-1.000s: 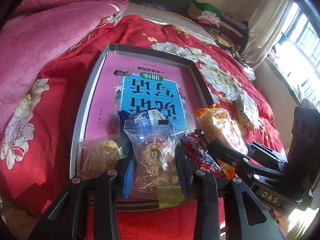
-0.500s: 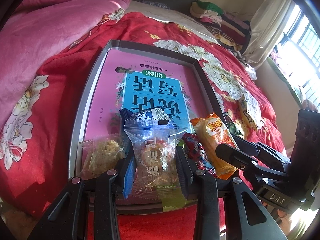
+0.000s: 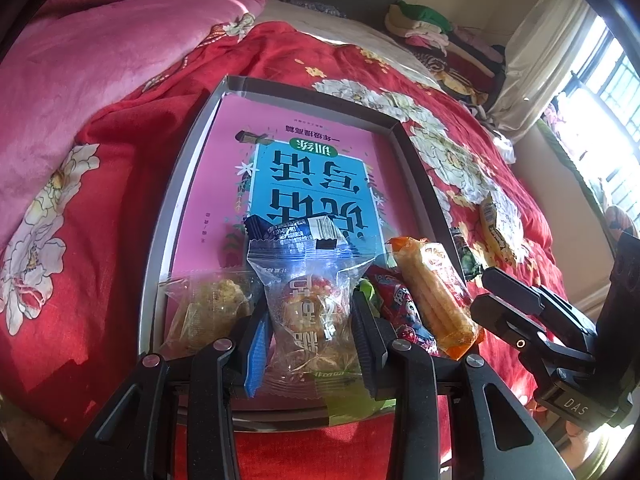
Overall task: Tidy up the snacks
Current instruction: 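Open both tools to release the pastry and rice-cracker bags in the tray, then move the left tool to the green cartoon snack bag while the right tool reaches the yellow bag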
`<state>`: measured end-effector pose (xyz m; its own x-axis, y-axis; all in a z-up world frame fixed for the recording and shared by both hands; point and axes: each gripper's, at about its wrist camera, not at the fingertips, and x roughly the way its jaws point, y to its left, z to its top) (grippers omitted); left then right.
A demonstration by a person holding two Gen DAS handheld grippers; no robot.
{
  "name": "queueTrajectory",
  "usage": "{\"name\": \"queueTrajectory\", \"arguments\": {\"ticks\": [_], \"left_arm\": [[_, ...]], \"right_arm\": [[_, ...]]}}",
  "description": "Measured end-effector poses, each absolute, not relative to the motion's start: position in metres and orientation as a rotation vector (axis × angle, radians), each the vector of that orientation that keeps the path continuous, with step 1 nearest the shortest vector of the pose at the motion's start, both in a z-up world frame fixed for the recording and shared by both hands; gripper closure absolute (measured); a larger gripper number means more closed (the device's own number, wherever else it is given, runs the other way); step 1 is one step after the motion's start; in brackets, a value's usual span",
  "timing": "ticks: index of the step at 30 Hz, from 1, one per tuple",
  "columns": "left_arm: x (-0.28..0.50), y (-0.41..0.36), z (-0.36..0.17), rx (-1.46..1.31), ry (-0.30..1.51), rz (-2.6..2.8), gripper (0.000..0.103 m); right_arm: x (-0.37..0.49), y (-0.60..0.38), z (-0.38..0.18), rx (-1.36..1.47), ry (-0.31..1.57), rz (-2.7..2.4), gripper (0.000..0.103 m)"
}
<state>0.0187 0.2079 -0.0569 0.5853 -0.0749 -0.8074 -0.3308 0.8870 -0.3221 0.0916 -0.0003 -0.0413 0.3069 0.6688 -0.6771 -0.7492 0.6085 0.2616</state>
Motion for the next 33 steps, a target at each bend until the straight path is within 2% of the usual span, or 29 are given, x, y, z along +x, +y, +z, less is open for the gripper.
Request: {"name": "queueTrajectory", "arguments": {"ticks": [6, 10, 15, 28, 33], "left_arm": [[0.018, 0.209, -0.056, -0.482, 0.939, 0.157, 0.063], [0.017, 0.209, -0.055, -0.485, 0.935, 0.16, 0.058], [0.016, 0.211, -0.054, -0.496, 0.927, 0.16, 0.056], [0.011, 0.215, -0.043, -0.499, 0.87, 0.184, 0.038], [0.009, 0.218, -0.039, -0.504, 0.853, 0.199, 0.036]], "right_arm": [[0.088, -0.012, -0.034, -0.125, 0.8, 0.928, 0.054], [0.09, -0.02, -0.03, -0.111, 0.789, 0.915, 0.047], [0.09, -0.023, -0.028, -0.105, 0.784, 0.908, 0.046], [0.089, -0.03, -0.022, -0.107, 0.757, 0.889, 0.042], [0.089, -0.032, -0.018, -0.102, 0.748, 0.883, 0.041]]}}
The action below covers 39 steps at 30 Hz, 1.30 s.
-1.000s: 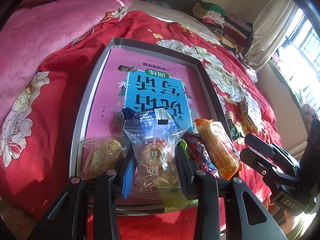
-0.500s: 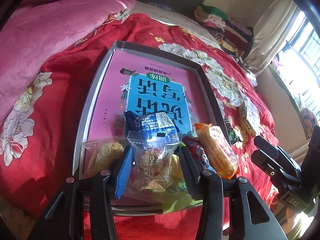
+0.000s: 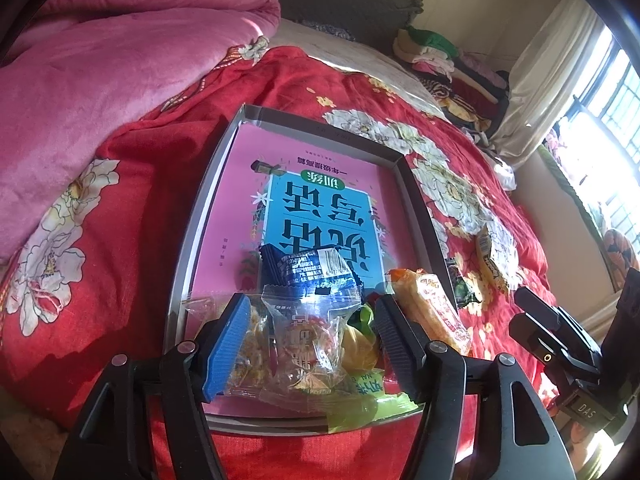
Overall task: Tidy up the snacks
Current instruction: 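Move the left tool to the green cartoon snack bag while the right tool reaches the yellow bag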
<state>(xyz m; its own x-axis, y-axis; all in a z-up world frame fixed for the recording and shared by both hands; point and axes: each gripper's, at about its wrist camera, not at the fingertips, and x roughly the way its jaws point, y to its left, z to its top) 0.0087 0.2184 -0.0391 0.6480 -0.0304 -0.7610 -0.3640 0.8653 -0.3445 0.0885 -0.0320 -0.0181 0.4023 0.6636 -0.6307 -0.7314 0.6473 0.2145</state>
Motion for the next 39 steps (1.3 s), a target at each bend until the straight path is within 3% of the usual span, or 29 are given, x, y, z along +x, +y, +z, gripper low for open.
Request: {"name": "queueTrajectory", "arguments": {"ticks": [19, 39], "left_arm": [[0.007, 0.192, 0.011, -0.452, 0.762, 0.203, 0.031], [0.098, 0.065, -0.003, -0.276, 0.959, 0.009, 0.031]], "right_arm": [[0.102, -0.068, -0.003, -0.074, 0.693, 0.819, 0.037], [0.162, -0.136, -0.031, -0.045, 0.769, 0.676, 0.037]]}}
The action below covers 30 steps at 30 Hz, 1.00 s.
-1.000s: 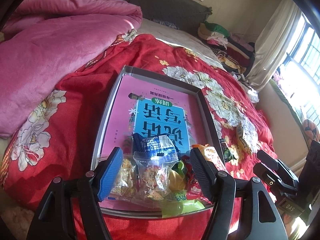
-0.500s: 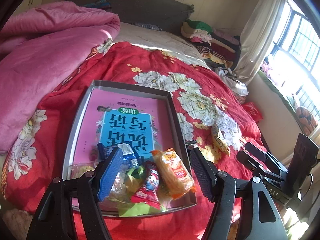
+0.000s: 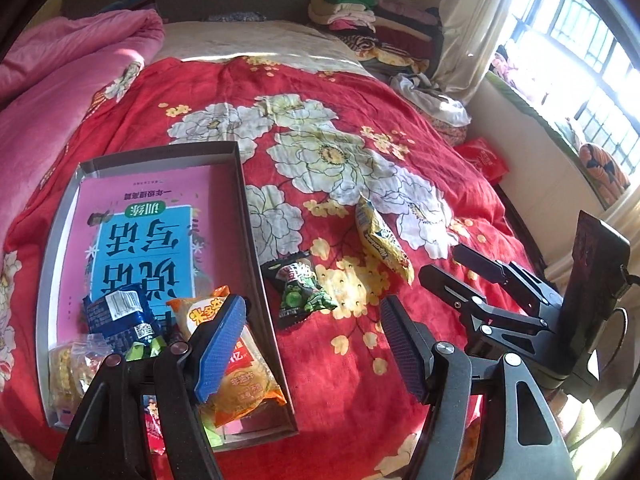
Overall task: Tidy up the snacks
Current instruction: 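Move the left tool to the green cartoon snack bag while the right tool reaches the yellow bag, then grasp the green cartoon bag with the left tool while the right tool grasps the long yellow bag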
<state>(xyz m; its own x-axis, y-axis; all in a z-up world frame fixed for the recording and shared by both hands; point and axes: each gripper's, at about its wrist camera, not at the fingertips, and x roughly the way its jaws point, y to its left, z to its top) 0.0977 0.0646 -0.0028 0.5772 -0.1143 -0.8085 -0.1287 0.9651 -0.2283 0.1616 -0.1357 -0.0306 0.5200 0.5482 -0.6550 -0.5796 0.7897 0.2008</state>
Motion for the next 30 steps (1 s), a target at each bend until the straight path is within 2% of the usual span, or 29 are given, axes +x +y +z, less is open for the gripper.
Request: {"name": "queueTrajectory", "arguments": {"ticks": [7, 10, 14, 26, 30], "left_arm": [[0.122, 0.047, -0.027, -0.229, 1.058, 0.014, 0.032], [0.132, 0.045, -0.035, -0.239, 1.084, 0.009, 0.041], [0.145, 0.04, -0.043, -0.215, 1.126, 0.021, 0.047], [0.168, 0.035, -0.064, -0.127, 1.214, 0.132, 0.048], [0.171, 0.033, -0.067, -0.099, 1.209, 0.148, 0.048]], "right_arm": [[0.174, -0.134, -0.046, -0.081, 0.82, 0.656, 0.037], [0.178, -0.134, -0.05, -0.094, 0.831, 0.651, 0.037], [0.183, -0.132, -0.054, -0.116, 0.836, 0.646, 0.037], [0.212, -0.106, -0.077, -0.217, 0.847, 0.683, 0.037], [0.215, -0.092, -0.084, -0.289, 0.832, 0.714, 0.042]]}}
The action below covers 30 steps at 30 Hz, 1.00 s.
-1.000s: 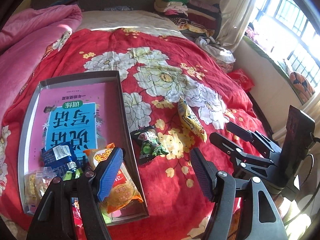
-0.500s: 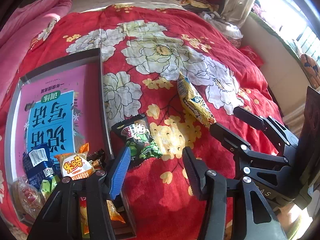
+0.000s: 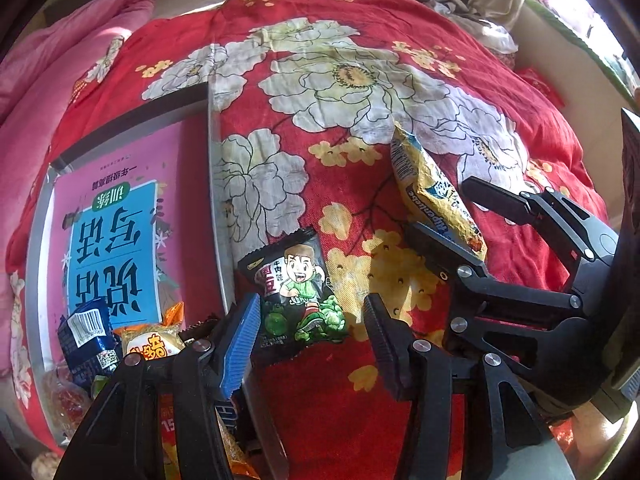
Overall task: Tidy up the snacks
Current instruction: 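Grasp the green cartoon bag with the left tool while the right tool grasps the long yellow bag, then carry the green and yellow snack bags over the tray with both tools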
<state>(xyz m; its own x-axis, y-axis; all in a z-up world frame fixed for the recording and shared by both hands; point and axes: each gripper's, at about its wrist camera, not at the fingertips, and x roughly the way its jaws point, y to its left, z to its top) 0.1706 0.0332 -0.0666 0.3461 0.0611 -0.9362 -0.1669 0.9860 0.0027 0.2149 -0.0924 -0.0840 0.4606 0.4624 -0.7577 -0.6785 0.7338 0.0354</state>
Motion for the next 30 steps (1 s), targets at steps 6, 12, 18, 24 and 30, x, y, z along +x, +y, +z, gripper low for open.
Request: {"name": "queueTrajectory", "arguments": {"ticks": [6, 12, 18, 24, 30], "left_arm": [[0.18, 0.03, -0.077, -0.1, 1.238, 0.151, 0.048], [0.183, 0.028, -0.084, -0.124, 1.214, 0.154, 0.049], [0.183, 0.037, -0.082, -0.2, 1.148, 0.112, 0.061], [0.169, 0.041, -0.079, -0.257, 1.133, 0.064, 0.063], [0.149, 0.036, -0.071, -0.309, 1.125, -0.012, 0.064]], "right_arm": [[0.223, -0.086, -0.092, -0.316, 0.84, 0.714, 0.057], [0.23, -0.108, -0.084, -0.171, 0.865, 0.725, 0.079], [0.227, -0.119, -0.074, -0.087, 0.853, 0.755, 0.08], [0.22, -0.125, -0.068, -0.054, 0.853, 0.774, 0.08], [0.205, -0.129, -0.074, -0.071, 0.9, 0.763, 0.081]]}}
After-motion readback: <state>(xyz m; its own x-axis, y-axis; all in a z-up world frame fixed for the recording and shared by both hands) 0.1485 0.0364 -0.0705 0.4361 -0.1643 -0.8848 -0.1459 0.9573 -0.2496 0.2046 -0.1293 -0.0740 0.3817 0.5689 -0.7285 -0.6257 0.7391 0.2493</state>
